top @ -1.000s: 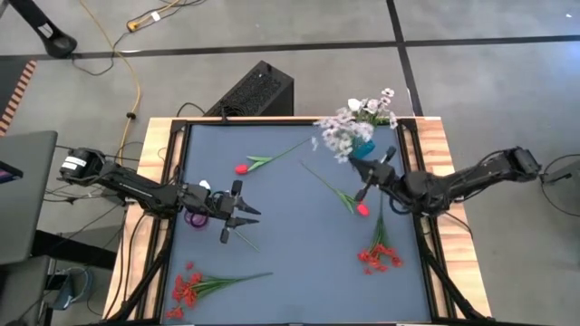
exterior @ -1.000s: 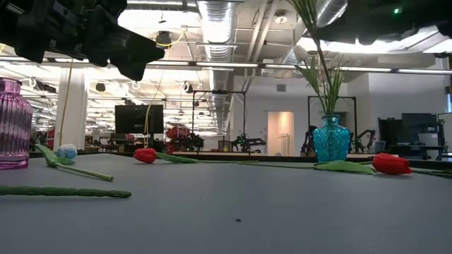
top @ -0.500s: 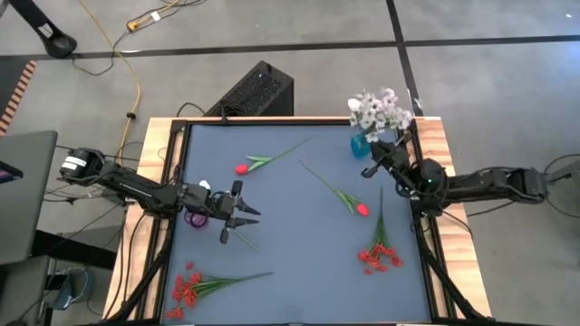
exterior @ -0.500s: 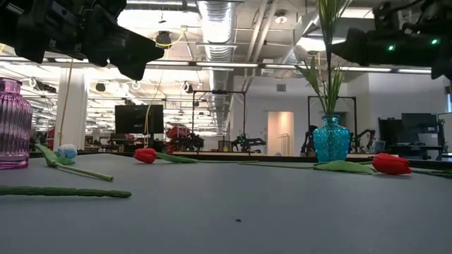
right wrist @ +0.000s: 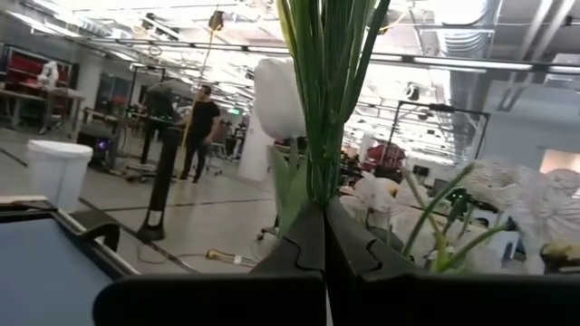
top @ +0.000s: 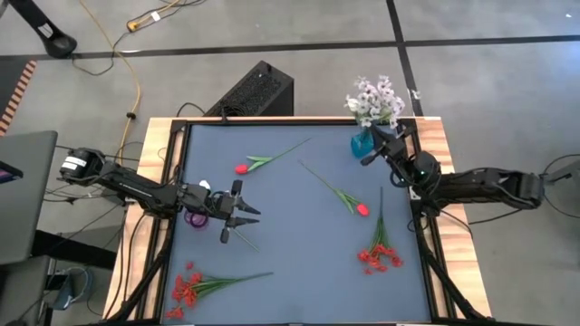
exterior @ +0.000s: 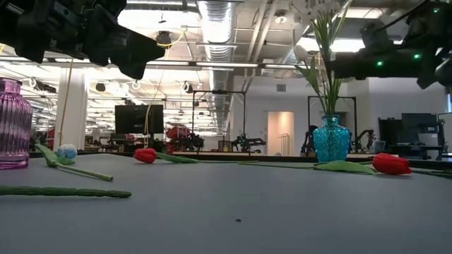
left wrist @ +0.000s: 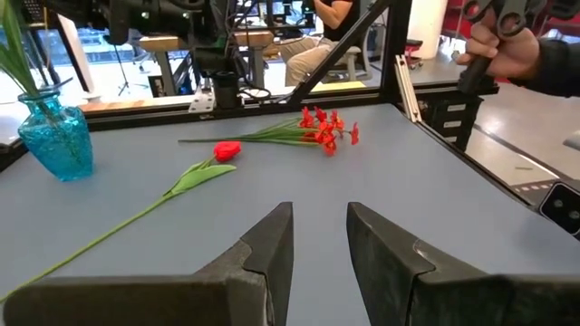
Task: Sort flowers into vase by color
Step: Put the white flowers into the blue vase
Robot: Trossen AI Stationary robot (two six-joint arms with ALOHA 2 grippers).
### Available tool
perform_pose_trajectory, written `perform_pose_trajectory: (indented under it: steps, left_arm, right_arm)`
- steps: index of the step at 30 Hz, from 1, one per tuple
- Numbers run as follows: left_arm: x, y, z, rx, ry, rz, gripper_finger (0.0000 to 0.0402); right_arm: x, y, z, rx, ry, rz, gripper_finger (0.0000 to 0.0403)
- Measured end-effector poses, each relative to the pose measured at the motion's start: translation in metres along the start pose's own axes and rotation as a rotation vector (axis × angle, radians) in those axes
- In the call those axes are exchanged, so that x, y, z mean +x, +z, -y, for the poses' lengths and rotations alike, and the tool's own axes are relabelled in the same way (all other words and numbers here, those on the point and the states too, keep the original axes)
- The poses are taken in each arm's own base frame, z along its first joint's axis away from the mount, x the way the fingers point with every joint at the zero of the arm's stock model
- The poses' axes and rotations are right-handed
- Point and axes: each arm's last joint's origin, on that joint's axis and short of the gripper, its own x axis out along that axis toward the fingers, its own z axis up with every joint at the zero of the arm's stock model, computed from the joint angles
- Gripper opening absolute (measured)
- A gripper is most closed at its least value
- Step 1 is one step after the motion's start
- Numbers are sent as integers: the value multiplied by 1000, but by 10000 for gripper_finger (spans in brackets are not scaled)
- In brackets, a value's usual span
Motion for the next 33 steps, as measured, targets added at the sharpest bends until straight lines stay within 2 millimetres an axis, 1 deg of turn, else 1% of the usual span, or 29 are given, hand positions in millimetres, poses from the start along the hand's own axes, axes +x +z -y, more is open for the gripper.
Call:
perform_pose_trajectory:
  steps: [3,6,19,21,27,31,33]
  left_arm:
    - [0,0,0,12,0,0,96]
    - [0,0,0,15,1,-1,96]
    - [0,-1,0,24,1,-8,96]
    - [0,-1,0,24,1,-8,96]
    - [0,-1,0,23,1,-8,96]
    - [0,-1,0,23,1,-8,96]
    - [0,-1,0,22,1,-8,96]
  right_arm:
    - [2,-3,1,-2,2,-7,17]
    - [5,-8,2,33,14,-24,17]
    - [9,-23,-1,9,16,-86,18]
    - [9,-24,-2,25,17,-95,29]
    - [9,-22,-1,25,6,-86,87]
    - [7,-19,0,30,-64,-101,116]
    - [6,-19,-1,4,-106,-123,130]
